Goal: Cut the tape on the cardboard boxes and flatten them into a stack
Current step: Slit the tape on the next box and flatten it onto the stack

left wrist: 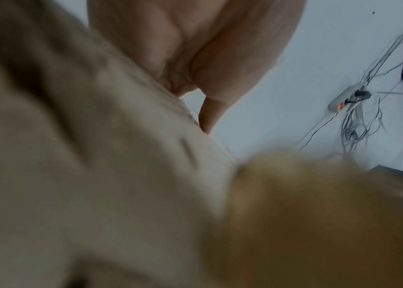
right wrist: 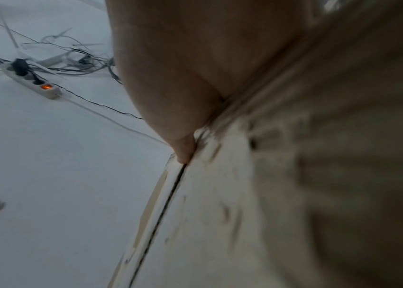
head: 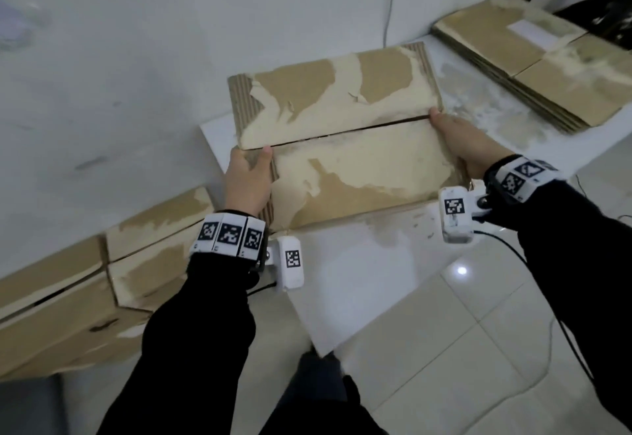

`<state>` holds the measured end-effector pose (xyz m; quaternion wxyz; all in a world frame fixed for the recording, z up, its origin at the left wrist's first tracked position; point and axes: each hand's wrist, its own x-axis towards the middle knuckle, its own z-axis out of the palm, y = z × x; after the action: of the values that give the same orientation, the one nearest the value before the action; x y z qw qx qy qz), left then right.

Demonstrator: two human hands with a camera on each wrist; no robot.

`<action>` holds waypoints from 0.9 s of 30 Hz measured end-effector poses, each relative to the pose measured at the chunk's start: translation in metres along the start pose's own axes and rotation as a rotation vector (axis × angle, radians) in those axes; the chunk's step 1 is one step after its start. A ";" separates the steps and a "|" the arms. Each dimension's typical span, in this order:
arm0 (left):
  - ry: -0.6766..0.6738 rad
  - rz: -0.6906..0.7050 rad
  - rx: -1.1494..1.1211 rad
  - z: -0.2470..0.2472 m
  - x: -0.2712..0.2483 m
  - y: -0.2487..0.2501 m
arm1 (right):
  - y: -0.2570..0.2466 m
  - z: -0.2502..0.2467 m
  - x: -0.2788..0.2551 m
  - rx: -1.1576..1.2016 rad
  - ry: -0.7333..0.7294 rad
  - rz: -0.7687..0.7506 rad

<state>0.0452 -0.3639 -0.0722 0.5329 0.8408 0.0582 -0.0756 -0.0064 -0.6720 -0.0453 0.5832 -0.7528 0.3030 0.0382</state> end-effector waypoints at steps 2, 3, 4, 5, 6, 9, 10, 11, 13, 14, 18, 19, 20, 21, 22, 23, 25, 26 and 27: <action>-0.010 -0.035 0.007 0.025 0.020 0.007 | -0.001 -0.018 0.033 -0.039 -0.008 0.016; -0.019 -0.050 0.005 0.036 0.031 0.009 | -0.001 -0.025 0.049 -0.049 -0.012 0.027; -0.034 -0.061 -0.011 0.047 0.042 0.011 | -0.002 -0.032 0.063 -0.054 -0.020 0.039; -0.053 -0.072 -0.033 0.058 0.052 0.014 | -0.003 -0.039 0.077 -0.055 -0.029 0.058; -0.071 -0.091 -0.035 0.069 0.060 0.016 | -0.006 -0.045 0.089 -0.056 -0.041 0.079; -0.110 -0.123 -0.009 0.098 0.085 0.004 | -0.009 -0.061 0.115 -0.058 -0.089 0.134; -0.112 -0.129 0.012 0.106 0.087 0.009 | -0.009 -0.066 0.121 -0.056 -0.104 0.149; -0.111 -0.141 0.042 0.113 0.088 0.014 | -0.006 -0.070 0.130 -0.060 -0.117 0.159; -0.114 -0.163 0.095 0.123 0.092 0.021 | 0.005 -0.078 0.148 -0.091 -0.147 0.164; -0.099 -0.162 0.110 0.127 0.094 0.026 | 0.009 -0.080 0.152 -0.107 -0.150 0.157; -0.033 -0.169 0.194 0.137 0.088 0.062 | 0.020 -0.085 0.159 0.034 -0.182 0.147; -0.007 -0.169 0.245 0.141 0.086 0.072 | 0.027 -0.086 0.160 0.062 -0.180 0.138; 0.030 -0.147 0.296 0.145 0.081 0.082 | 0.036 -0.087 0.161 0.109 -0.174 0.124; 0.076 -0.102 0.329 0.150 0.073 0.095 | 0.045 -0.087 0.162 0.158 -0.169 0.112; 0.121 -0.051 0.333 0.158 0.063 0.108 | 0.053 -0.085 0.161 0.221 -0.158 0.119; 0.143 0.003 0.299 0.169 0.054 0.117 | 0.058 -0.083 0.154 0.294 -0.147 0.142; 0.118 0.062 0.200 0.199 0.033 0.135 | 0.062 -0.080 0.127 0.451 -0.172 0.191; 0.089 0.083 0.204 0.218 0.024 0.141 | 0.067 -0.082 0.117 0.471 -0.237 0.217; 0.056 0.106 0.269 0.238 0.015 0.146 | 0.073 -0.086 0.107 0.453 -0.315 0.225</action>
<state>0.0704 -0.6410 -0.0459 0.4170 0.9082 0.0181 -0.0309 0.0192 -0.8035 -0.1245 0.7681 -0.5501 0.2913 0.1504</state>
